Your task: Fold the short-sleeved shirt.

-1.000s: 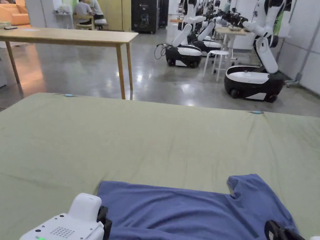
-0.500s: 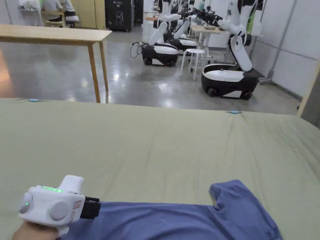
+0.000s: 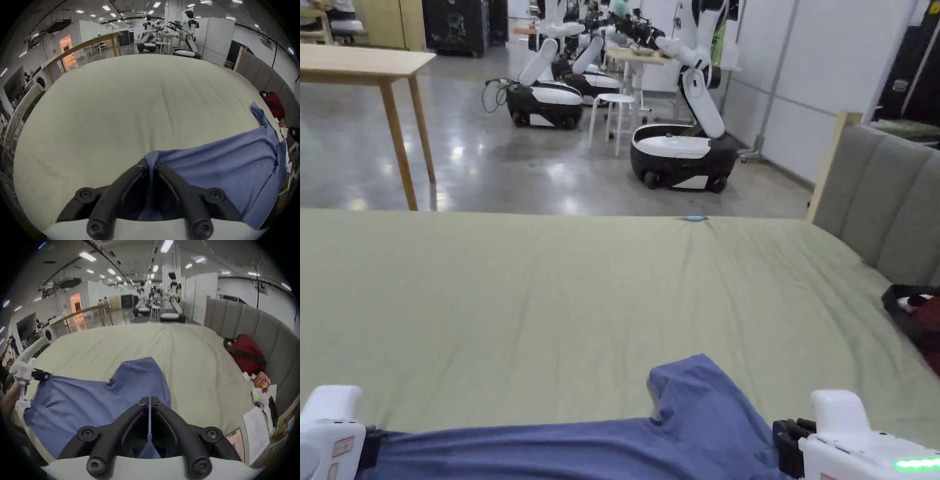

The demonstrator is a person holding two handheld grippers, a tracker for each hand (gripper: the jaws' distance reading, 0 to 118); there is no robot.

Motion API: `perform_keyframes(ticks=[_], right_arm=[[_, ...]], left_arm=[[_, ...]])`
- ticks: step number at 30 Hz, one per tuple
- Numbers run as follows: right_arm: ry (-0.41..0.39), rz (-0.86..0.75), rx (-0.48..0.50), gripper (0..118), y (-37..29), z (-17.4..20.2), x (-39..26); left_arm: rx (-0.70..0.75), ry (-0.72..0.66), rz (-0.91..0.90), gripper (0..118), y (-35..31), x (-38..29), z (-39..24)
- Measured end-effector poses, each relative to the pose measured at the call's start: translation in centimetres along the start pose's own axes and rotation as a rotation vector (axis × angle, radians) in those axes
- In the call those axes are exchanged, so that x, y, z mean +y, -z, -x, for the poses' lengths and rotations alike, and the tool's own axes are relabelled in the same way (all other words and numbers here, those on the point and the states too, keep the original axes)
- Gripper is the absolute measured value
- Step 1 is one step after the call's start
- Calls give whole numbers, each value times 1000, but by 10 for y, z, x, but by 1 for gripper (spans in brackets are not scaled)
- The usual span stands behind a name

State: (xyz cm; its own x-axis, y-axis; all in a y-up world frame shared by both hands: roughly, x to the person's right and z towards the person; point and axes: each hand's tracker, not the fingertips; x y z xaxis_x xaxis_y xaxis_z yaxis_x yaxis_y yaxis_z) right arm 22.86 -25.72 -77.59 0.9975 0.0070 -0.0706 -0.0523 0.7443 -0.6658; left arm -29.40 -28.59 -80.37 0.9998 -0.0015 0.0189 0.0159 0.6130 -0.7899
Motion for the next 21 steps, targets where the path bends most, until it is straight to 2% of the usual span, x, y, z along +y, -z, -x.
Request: perform_keyframes(ticks=[1,2,4,5,6,10,11,13,14,15,16,17,18,21], right_arm=[[6,39,-9,5,18,-5,9],[7,87,-22,21,38,-9,18],[14,158,-6,87,72,-17,32],[9,224,-36,115,91,-18,36],[-2,261,-69,118,106,-19,39],[-36,303,-128,114,140,-18,37],[-23,366,-114,98,147,-18,35],[19,472,-71,80,152,-18,29],[73,407,-62,50,144,-18,31],[75,373,-86,25,136,-19,37],[79,377,-73,25,132,-21,40],[82,376,-60,18,125,-21,40],[67,374,-69,6,119,-20,41],[3,332,-67,2,98,-18,46]], left_arm=[[2,8,-5,4,-7,0,-5],[0,5,-23,3,-8,4,0],[-25,-15,-73,3,-29,6,-5],[-26,-14,-91,3,-35,8,-5],[-36,-7,-98,4,-39,11,-3],[-53,3,-110,4,-47,12,-5],[-58,5,-108,3,-48,12,-7],[-51,10,-105,3,-49,11,-10],[-51,10,-104,3,-41,9,-5],[-52,8,-101,4,-41,9,-5],[-53,5,-99,4,-42,9,-5],[-58,2,-103,3,-45,9,-6],[-59,1,-107,3,-44,7,-6],[-62,6,-122,3,-52,6,-8]])
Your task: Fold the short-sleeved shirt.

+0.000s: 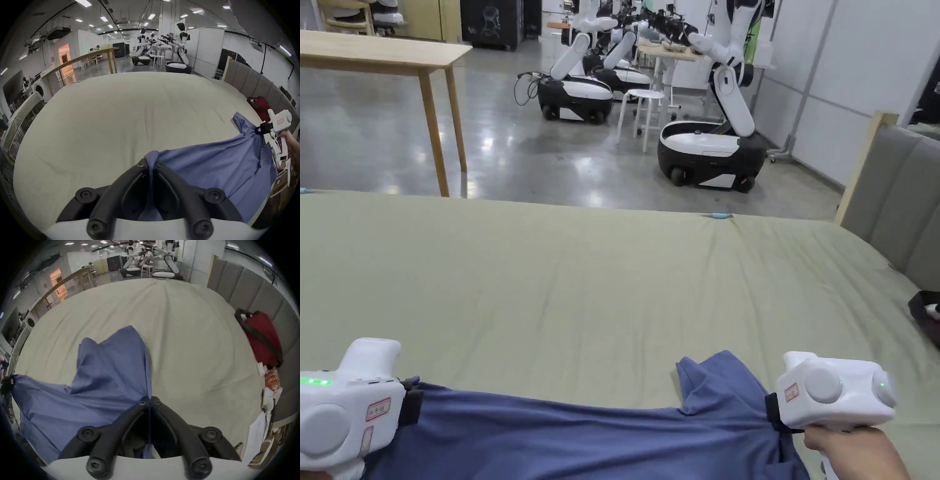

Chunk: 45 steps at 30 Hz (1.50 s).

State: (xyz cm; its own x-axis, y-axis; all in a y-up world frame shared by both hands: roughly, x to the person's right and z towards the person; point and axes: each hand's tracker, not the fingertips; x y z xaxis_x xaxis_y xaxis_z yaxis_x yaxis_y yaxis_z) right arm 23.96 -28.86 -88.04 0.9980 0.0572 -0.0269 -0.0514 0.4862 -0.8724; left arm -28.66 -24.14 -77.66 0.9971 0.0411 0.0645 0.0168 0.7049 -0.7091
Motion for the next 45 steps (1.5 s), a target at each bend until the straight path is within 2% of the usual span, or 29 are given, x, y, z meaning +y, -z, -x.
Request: perform_keyframes(ticks=[8,11,14,16,22,28,33,37,38,39,40,41,42,43,44,45], right_arm=[[-96,-229,34,2,-89,7,-21],[-97,-313,1,2,-106,4,-31],[-77,-324,7,2,-108,-2,-36],[-55,-345,40,2,-114,-5,-40],[-93,-460,89,2,-158,-9,-86],[-89,-471,135,2,-180,-12,-181],[-93,-357,85,2,-145,-6,-257],[4,-296,104,2,-115,-9,-278],[3,-314,105,2,-120,-10,-277],[12,-327,111,5,-126,-10,-277],[22,-339,113,17,-137,-11,-274],[34,-361,114,50,-150,-9,-272],[39,-381,111,77,-160,-6,-270],[43,-413,123,96,-172,-2,-268],[44,-484,177,104,-189,3,-267],[41,-547,212,105,-202,9,-266]], left_arm=[[3,10,-73,4,-47,-11,3],[17,5,-98,3,-59,-20,3],[27,-9,-121,3,-70,-28,0],[22,-19,-132,3,-80,-29,2],[5,-14,-179,3,-118,-52,4],[-27,-40,-141,3,-148,-122,9],[3,-76,29,3,-137,-195,7],[6,-106,42,4,-126,-214,6],[21,-99,22,13,-127,-211,3],[49,-85,-12,34,-133,-206,-1],[70,-69,-53,69,-141,-201,-5],[67,-54,-92,105,-151,-196,-10],[50,-47,-117,112,-159,-190,-16],[48,-37,-162,112,-168,-184,-24],[52,-26,-216,112,-180,-177,-34],[54,-11,-258,112,-189,-172,-42]])
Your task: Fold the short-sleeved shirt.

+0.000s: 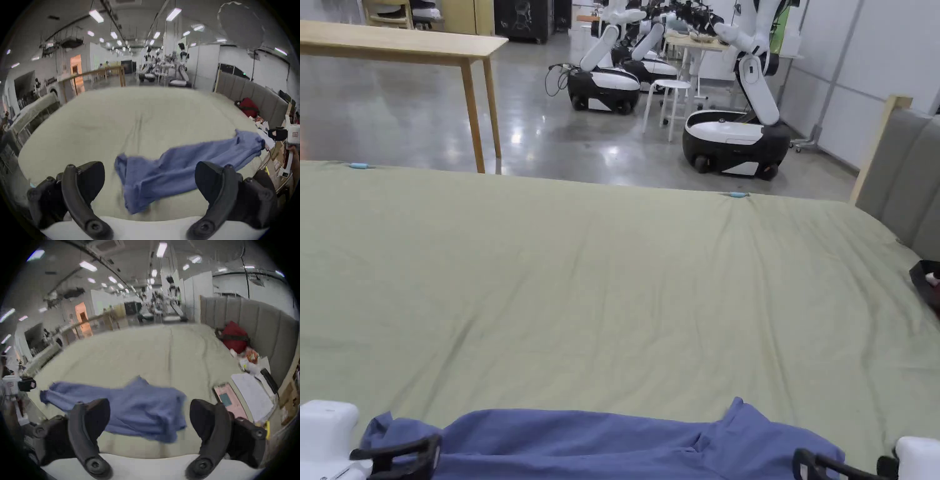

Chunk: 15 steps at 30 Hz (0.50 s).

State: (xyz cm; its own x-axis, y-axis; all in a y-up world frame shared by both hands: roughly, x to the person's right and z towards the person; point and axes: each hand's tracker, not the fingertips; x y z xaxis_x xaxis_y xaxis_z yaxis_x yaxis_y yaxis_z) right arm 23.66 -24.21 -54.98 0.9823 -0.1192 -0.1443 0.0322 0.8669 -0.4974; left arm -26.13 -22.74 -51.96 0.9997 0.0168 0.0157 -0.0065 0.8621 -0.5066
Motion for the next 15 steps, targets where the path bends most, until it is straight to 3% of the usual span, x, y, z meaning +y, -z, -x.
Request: perform_keyframes(ticks=[5,6,7,8,9,10,11,12,14,15], right_arm=[[-80,-273,53,105,-28,58,25],[-85,-315,38,101,-29,66,25],[-89,-340,36,86,-29,74,23],[-83,-332,51,39,-28,79,22],[-83,-329,54,1,-27,83,23],[-91,-323,47,1,-25,89,23],[-118,-311,11,1,-21,94,21],[-125,-321,6,1,-21,95,19],[-115,-290,80,1,-21,95,19],[-118,-297,61,1,-21,97,19]], left_arm=[[27,51,-240,111,-26,20,-36],[30,49,-274,109,-29,21,-41],[14,47,-263,102,-29,18,-41],[3,50,-264,77,-30,18,-43],[3,56,-260,40,-30,18,-46],[13,87,-230,40,-28,19,-48],[30,122,-194,26,-26,19,-50],[61,141,-174,4,-19,13,-47],[-8,81,-165,0,-20,10,-37],[-17,46,-147,0,-19,9,-31]])
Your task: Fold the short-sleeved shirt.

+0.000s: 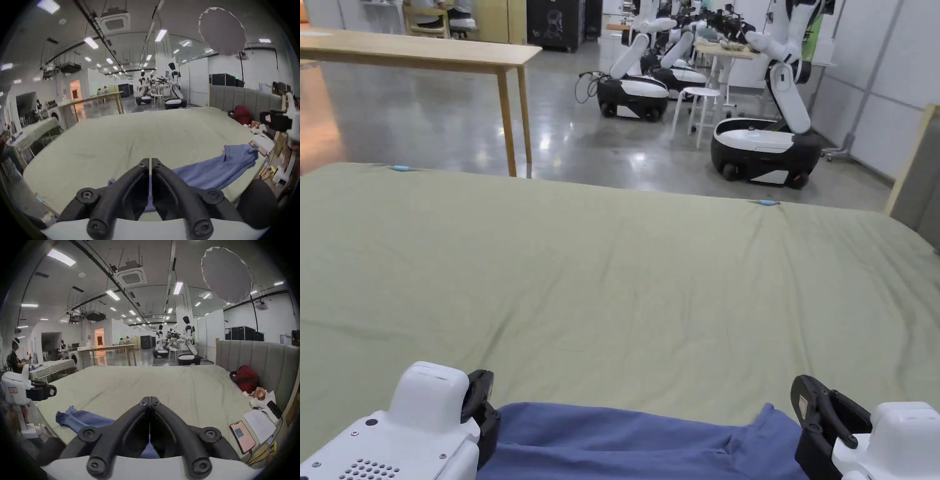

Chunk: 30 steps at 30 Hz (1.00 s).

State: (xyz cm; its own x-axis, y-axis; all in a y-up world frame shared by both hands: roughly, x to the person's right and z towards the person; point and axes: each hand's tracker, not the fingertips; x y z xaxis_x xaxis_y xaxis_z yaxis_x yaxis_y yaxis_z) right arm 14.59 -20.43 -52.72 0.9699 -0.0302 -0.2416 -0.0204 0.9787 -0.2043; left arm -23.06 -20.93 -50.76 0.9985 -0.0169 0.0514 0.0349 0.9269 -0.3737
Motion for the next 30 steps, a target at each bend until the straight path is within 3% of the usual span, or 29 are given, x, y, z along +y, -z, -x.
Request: perform_keyframes(ticks=[4,5,6,8,9,14,17,19,22,23,24,25,27,29,30], right_arm=[[-7,17,-5,1,-1,0,-4],[1,23,-5,1,0,-1,-7],[5,31,-9,1,0,-2,-10],[16,56,-12,1,2,-2,-16],[23,65,-9,1,3,-1,-19],[37,112,-3,1,11,7,-29],[39,125,-6,1,13,11,-29],[41,130,-8,1,14,12,-26],[34,132,-19,1,15,14,-22],[37,132,-22,1,16,15,-21],[40,132,-25,1,16,15,-20],[43,132,-28,1,17,15,-19],[44,132,-30,1,18,17,-18],[41,137,-28,1,20,18,-19],[39,139,-27,1,21,19,-18]], left_arm=[[-8,-145,82,1,8,-21,44],[-16,-193,112,7,9,-29,58],[-38,-246,146,30,12,-38,73],[-119,-408,252,115,21,-61,108],[-160,-479,281,118,24,-73,119],[-384,-922,305,117,55,-135,180],[-633,-1237,273,117,90,-174,200],[-797,-1307,184,117,109,-171,196],[-941,-1342,271,110,144,-175,183],[-940,-1287,295,87,150,-172,176],[-885,-1233,311,51,152,-169,172],[-800,-1197,336,51,153,-168,168],[-614,-1168,445,12,155,-169,154],[-689,-1193,333,12,144,-165,157],[-596,-1205,334,12,136,-159,159]])
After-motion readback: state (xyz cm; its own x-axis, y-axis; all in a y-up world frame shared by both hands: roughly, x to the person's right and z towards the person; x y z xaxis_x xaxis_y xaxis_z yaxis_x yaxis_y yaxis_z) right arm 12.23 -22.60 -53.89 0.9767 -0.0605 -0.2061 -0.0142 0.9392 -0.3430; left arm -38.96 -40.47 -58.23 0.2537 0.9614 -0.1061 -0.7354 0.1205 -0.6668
